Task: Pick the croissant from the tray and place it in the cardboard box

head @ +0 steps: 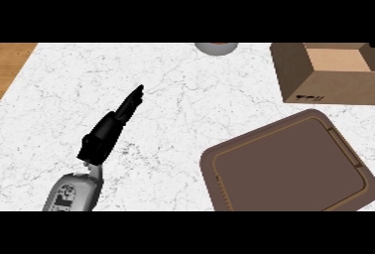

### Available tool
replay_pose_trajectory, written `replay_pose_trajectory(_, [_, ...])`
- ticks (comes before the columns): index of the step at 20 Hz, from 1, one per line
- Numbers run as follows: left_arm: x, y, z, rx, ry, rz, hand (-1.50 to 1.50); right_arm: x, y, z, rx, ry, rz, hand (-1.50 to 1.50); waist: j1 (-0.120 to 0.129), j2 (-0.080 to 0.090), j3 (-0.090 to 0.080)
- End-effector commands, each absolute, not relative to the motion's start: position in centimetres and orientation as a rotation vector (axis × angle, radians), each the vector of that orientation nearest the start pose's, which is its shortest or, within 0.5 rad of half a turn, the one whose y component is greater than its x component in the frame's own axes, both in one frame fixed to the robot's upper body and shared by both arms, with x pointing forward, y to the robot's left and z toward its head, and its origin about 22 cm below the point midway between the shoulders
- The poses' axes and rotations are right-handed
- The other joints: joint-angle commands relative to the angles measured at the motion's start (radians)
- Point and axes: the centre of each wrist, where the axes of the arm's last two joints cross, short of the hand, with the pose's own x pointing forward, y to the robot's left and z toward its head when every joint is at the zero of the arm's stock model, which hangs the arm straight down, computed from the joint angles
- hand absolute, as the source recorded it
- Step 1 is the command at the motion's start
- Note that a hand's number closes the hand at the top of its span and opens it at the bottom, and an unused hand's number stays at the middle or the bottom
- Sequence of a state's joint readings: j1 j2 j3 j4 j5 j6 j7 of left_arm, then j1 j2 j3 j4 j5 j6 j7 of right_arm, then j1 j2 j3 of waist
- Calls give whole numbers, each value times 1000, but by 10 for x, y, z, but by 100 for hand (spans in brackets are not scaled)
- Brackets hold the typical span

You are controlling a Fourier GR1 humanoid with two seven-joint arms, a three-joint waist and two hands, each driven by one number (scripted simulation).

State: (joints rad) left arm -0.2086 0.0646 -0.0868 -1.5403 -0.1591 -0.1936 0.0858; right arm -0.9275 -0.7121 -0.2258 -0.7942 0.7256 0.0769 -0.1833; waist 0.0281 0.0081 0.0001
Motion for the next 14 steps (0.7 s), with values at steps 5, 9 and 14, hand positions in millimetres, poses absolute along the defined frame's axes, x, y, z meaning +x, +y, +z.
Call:
replay_pose_trajectory(5, [286,191,47,-79,-1617,-494,0,423,-404,181,-1128,-1465,817,150,20,9,1])
replay_pose_trajectory(9, [288,193,42,-64,-1614,-484,0,433,-390,175,-926,-1422,653,-150,18,9,1])
replay_pose_trajectory(14, [290,200,44,-76,-1613,-495,0,425,-413,166,-866,-1424,627,-150,29,16,2])
